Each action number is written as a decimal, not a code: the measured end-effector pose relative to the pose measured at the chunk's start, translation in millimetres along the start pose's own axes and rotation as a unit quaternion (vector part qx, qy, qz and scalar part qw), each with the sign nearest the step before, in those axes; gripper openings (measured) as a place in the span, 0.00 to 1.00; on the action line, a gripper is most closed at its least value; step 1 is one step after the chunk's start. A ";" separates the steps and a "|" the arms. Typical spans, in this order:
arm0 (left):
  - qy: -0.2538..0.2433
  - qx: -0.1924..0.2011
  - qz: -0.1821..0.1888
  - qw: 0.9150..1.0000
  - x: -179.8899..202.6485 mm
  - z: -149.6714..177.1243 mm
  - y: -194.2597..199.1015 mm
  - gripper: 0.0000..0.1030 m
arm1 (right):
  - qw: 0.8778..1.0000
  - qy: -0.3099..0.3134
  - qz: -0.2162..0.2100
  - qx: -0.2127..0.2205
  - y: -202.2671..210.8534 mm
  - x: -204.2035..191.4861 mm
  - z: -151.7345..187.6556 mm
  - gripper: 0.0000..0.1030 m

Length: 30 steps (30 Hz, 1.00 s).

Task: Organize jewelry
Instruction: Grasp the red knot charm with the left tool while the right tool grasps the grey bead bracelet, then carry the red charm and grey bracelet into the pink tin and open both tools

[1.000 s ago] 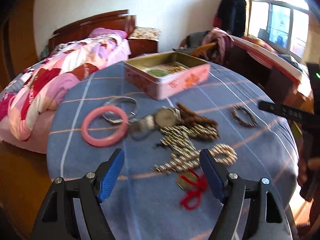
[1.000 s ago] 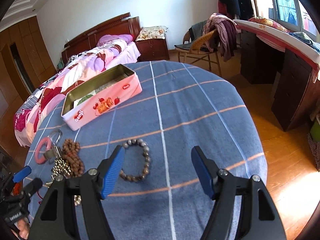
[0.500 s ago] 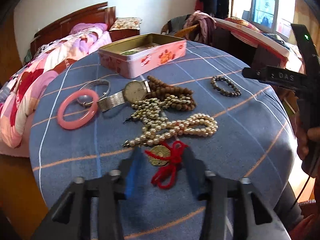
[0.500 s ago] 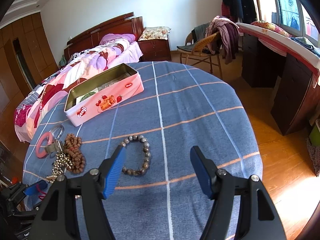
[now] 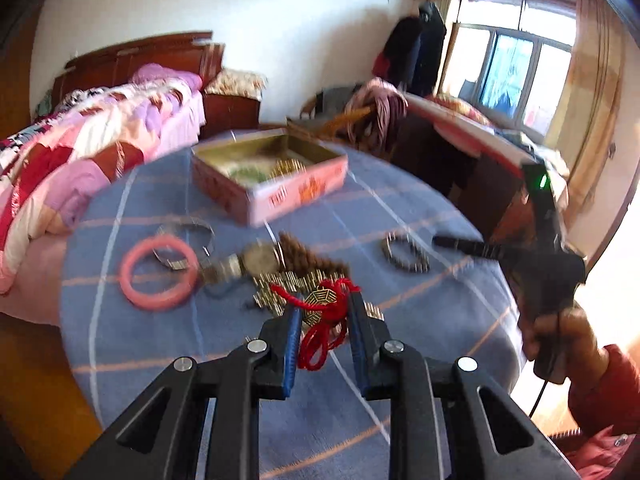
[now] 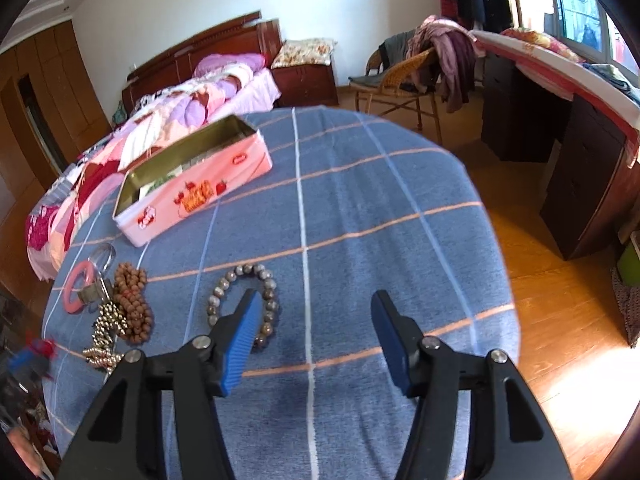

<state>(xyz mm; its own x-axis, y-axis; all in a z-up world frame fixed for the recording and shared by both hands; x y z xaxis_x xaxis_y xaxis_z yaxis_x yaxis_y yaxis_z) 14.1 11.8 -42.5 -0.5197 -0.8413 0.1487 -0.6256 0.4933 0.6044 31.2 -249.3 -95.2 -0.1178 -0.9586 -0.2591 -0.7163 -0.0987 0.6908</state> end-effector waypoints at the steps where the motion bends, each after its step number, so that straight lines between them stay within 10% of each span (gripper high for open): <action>1: 0.002 0.007 -0.001 1.000 -1.4 -3.8 3.1 0.22 | 1.000 0.008 0.000 -0.007 -3.6 -4.0 0.1 0.58; 9: 0.018 0.011 -0.014 1.000 -9.7 -12.1 -1.3 0.22 | 0.991 0.107 0.050 -0.060 -33.6 -36.3 3.1 0.48; 14: 0.023 0.006 -0.021 1.000 -9.9 -10.7 -5.7 0.22 | 0.988 0.129 0.026 -0.079 -35.2 -46.7 4.7 0.13; 30: 0.059 0.013 -0.034 0.998 -25.1 -18.0 -13.3 0.22 | 0.996 0.064 -0.053 0.038 23.7 -52.6 -35.3 0.10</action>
<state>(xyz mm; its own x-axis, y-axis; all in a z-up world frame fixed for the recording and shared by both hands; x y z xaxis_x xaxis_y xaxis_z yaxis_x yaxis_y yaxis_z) 45.9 22.4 -40.2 -0.4040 -0.8927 0.1998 -0.6726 0.4379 0.5965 44.7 -210.6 -41.4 0.0459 -0.9707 -0.2359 -0.7711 -0.1846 0.6094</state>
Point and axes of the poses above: each gripper's, at about its wrist camera, not at the fingertips, and y roughly against the way its jaws point, x to its right, z to its underside, the point moved 3 cm from there along -y, roughly the way its jaws point, and after that the axes turned 6 degrees about -z, right-handed, at the moved point
